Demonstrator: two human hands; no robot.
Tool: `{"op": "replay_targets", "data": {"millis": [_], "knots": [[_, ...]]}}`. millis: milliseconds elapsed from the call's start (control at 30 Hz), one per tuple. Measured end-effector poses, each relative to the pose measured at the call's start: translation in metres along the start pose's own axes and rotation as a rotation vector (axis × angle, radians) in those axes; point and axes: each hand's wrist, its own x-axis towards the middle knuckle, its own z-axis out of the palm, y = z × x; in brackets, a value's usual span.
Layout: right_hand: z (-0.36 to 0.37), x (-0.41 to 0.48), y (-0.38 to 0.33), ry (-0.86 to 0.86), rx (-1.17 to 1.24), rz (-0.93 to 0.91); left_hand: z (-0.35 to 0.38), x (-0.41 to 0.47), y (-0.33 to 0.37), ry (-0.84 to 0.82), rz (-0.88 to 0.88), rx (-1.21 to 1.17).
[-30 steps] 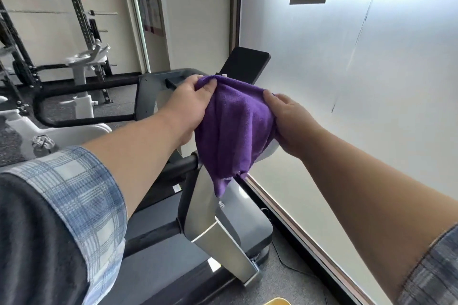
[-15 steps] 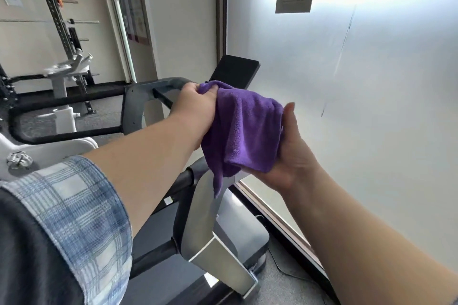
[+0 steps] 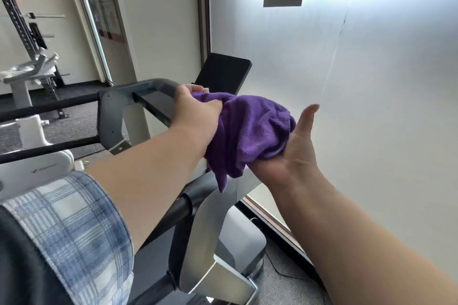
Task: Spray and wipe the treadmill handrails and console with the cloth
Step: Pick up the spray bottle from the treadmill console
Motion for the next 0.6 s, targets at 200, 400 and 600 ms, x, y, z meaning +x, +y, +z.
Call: {"op": "replay_targets", "data": {"millis": [200, 400, 600], "knots": [[0.026, 0.025, 0.020, 0.333, -0.180, -0.094, 0.011, 0.009, -0.007, -0.083, 0.113, 0.130], [0.011, 0.051, 0.006, 0.252, -0.093, -0.038, -0.006, 0.046, -0.018, -0.430, -0.127, 0.014], [-0.011, 0.070, 0.004, 0.267, -0.098, -0.090, -0.014, 0.115, -0.053, -0.092, -0.154, 0.148]]}}
